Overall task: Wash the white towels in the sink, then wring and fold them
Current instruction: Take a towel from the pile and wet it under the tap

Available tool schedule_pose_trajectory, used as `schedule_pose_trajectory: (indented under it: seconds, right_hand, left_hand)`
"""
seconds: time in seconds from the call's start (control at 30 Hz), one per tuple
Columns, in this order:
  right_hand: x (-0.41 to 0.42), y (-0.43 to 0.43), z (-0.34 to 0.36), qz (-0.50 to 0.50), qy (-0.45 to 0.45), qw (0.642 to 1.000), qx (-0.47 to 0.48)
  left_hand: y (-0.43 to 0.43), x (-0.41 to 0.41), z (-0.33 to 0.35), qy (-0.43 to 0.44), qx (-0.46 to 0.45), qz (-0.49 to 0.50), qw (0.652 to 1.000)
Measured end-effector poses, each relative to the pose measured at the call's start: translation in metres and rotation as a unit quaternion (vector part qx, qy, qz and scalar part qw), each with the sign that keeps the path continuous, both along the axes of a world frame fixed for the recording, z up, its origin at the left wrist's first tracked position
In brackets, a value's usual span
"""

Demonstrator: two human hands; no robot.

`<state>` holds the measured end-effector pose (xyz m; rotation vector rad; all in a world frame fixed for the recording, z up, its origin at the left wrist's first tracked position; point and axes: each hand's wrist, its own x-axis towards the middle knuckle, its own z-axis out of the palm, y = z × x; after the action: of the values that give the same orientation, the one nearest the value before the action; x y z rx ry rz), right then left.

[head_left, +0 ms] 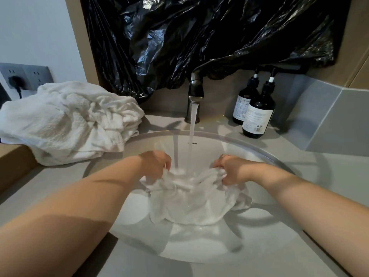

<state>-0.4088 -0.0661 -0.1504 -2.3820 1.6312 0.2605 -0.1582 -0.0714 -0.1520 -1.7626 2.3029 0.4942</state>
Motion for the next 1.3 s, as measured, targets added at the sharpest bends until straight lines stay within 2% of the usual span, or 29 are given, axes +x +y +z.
schedule_pose_trajectory:
  seconds: [0.07, 0.1, 0.17, 0.2, 0.27, 0.33, 0.43, 0.53, 0.6, 0.63, 0.7, 0.73, 0.8, 0.83, 0.9, 0.97, 1.03, 1.07, 1.17, 1.3]
  right_hand:
    - [-0.001, -0.001, 0.0, -0.034, -0.02, 0.999, -0.017]
    - [-0.002, 0.0, 0.0, -0.049, -0.046, 0.998, -0.012]
    - [-0.004, 0.001, -0.002, -0.059, -0.052, 0.995, 0.055]
    - [-0.004, 0.002, -0.006, -0.053, -0.008, 0.992, 0.118]
    - [0.0, 0.006, -0.012, -0.026, 0.095, 0.97, 0.225]
    - [0.004, 0.008, -0.012, -0.001, 0.101, 0.97, 0.22]
    - [0.002, 0.007, -0.002, 0.02, -0.026, 0.986, 0.162]
    - [-0.004, 0.007, 0.001, 0.014, -0.18, 0.972, 0.152]
    - [0.003, 0.007, 0.0, -0.013, -0.302, 0.939, 0.166]
    - [0.01, 0.007, -0.001, -0.042, -0.371, 0.912, 0.172]
    - [0.027, 0.005, 0.001, -0.122, -0.478, 0.855, 0.162]
    - [0.035, 0.006, 0.002, -0.152, -0.499, 0.84, 0.147]
    - [0.046, 0.006, 0.0, -0.178, -0.496, 0.841, 0.121]
    - [0.049, 0.006, -0.002, -0.185, -0.493, 0.842, 0.117]
    - [0.05, 0.004, -0.008, -0.205, -0.521, 0.818, 0.133]
    - [0.048, 0.001, -0.009, -0.224, -0.572, 0.768, 0.181]
    - [0.046, -0.001, -0.006, -0.216, -0.616, 0.72, 0.237]
    - [0.046, -0.001, -0.004, -0.204, -0.626, 0.708, 0.257]
    - [0.046, -0.002, -0.002, -0.176, -0.625, 0.708, 0.277]
    - [0.04, -0.007, -0.008, -0.194, -0.58, 0.748, 0.26]
  left_hand:
    - [-0.003, 0.0, -0.002, -0.015, -0.051, 0.019, 0.998]
    - [-0.004, 0.001, -0.006, 0.011, -0.034, 0.033, 0.999]
    - [0.001, 0.003, -0.017, 0.081, 0.082, 0.064, 0.991]
    - [0.008, 0.001, -0.021, 0.093, 0.14, 0.071, 0.983]
    - [0.014, -0.009, -0.026, 0.002, 0.154, 0.017, 0.988]
    - [0.016, -0.023, -0.028, -0.058, 0.116, -0.038, 0.991]
    - [0.008, -0.026, -0.019, 0.01, 0.112, -0.024, 0.993]
    - [0.004, -0.005, -0.001, 0.115, 0.082, 0.001, 0.99]
    - [0.007, 0.008, 0.007, 0.161, 0.063, 0.027, 0.985]
    - [0.007, 0.014, 0.007, 0.163, 0.047, 0.037, 0.985]
    - [0.008, 0.019, 0.007, 0.115, 0.022, 0.066, 0.991]
    - [0.008, 0.017, 0.007, 0.061, 0.012, 0.075, 0.995]
    - [0.01, 0.009, 0.008, -0.053, -0.032, 0.059, 0.996]
    - [0.011, 0.004, 0.009, -0.052, -0.052, 0.043, 0.996]
    - [0.013, -0.005, 0.01, 0.065, -0.02, 0.031, 0.997]
    - [0.017, -0.01, 0.007, 0.174, 0.068, 0.041, 0.981]
    - [0.016, -0.01, -0.001, 0.197, 0.096, 0.054, 0.974]
    - [0.014, -0.009, -0.005, 0.199, 0.084, 0.063, 0.974]
    - [0.004, -0.008, -0.011, 0.201, 0.055, 0.083, 0.974]
    - [-0.004, -0.012, -0.013, 0.215, 0.004, 0.103, 0.971]
